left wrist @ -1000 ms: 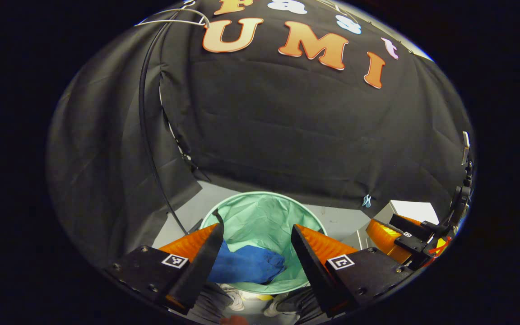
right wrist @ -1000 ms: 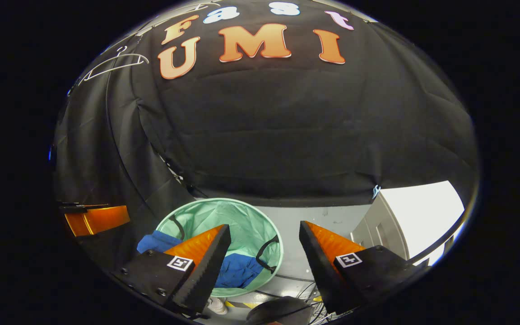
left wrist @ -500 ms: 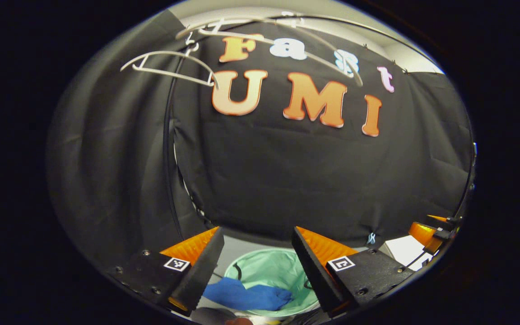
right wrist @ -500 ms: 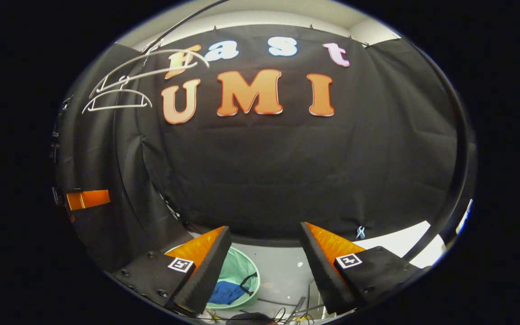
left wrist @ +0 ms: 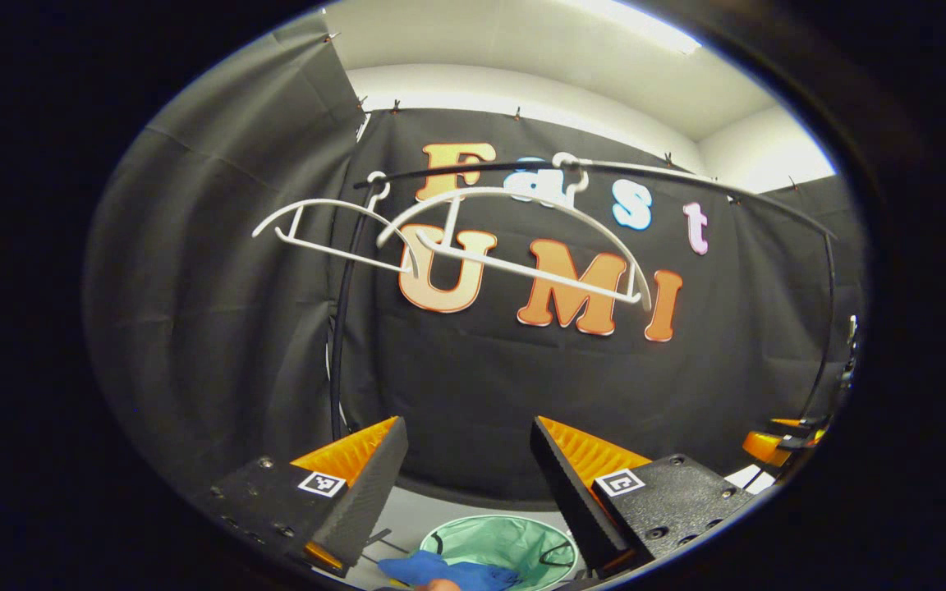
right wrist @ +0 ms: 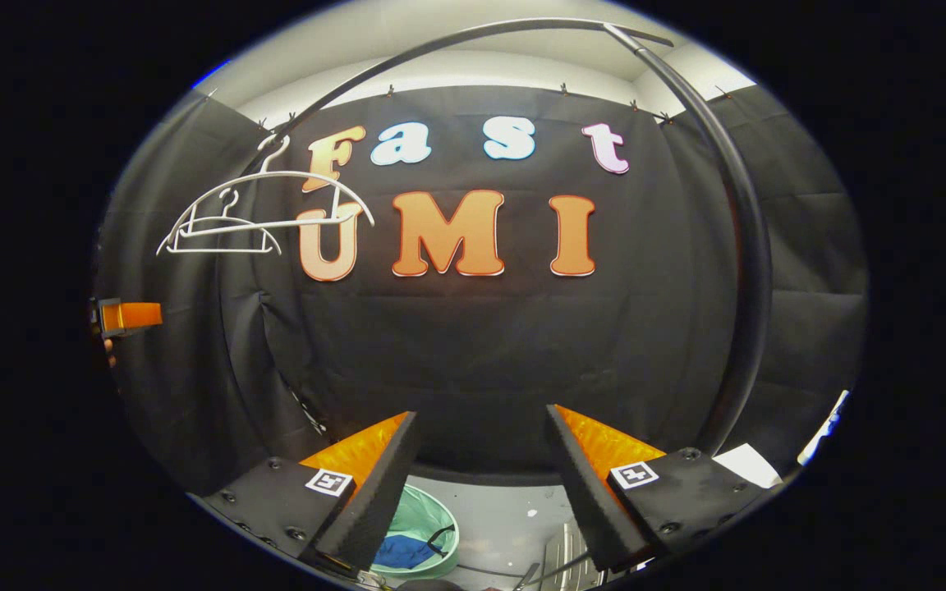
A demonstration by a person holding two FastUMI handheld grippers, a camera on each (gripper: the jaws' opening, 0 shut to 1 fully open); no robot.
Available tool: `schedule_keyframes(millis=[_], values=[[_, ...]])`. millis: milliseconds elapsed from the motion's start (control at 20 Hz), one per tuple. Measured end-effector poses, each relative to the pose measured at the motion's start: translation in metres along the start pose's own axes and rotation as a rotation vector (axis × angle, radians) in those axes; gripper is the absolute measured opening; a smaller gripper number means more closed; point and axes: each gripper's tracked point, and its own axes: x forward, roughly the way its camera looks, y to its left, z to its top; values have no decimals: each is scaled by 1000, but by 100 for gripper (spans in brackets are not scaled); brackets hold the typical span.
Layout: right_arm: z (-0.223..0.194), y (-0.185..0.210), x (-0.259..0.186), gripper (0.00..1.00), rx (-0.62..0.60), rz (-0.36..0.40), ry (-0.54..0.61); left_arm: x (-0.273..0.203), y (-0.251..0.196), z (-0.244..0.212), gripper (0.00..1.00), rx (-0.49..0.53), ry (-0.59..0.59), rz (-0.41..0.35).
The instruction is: Grasp the clothes on the hanger with both hands and then place them into the laundry hamper below.
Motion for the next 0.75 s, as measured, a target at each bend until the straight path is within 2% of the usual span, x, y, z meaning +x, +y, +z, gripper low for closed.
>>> schedule_keyframes(millis=[100,150,200,250,350,400,450,750], values=[[2,0,-2,99,12,4,-5,-11,14,20,93,4,-43,24],[1,0,-2,95,19,3,-3,-12,24,29,93,3,-70,45],[1,-2,-2,99,28,3,-2,-13,33,35,93,-7,-94,61],[-1,-3,-1,94,37,2,4,-15,38,35,92,-16,-103,75],[-4,-5,1,100,51,-1,13,-19,49,32,92,-25,-103,98],[-4,-7,2,100,53,-5,14,-21,51,30,95,-25,-99,105],[-3,-8,3,99,52,-12,12,-21,53,27,92,-25,-93,107],[11,-12,-1,99,36,-37,-24,-21,50,26,95,-4,-88,88]])
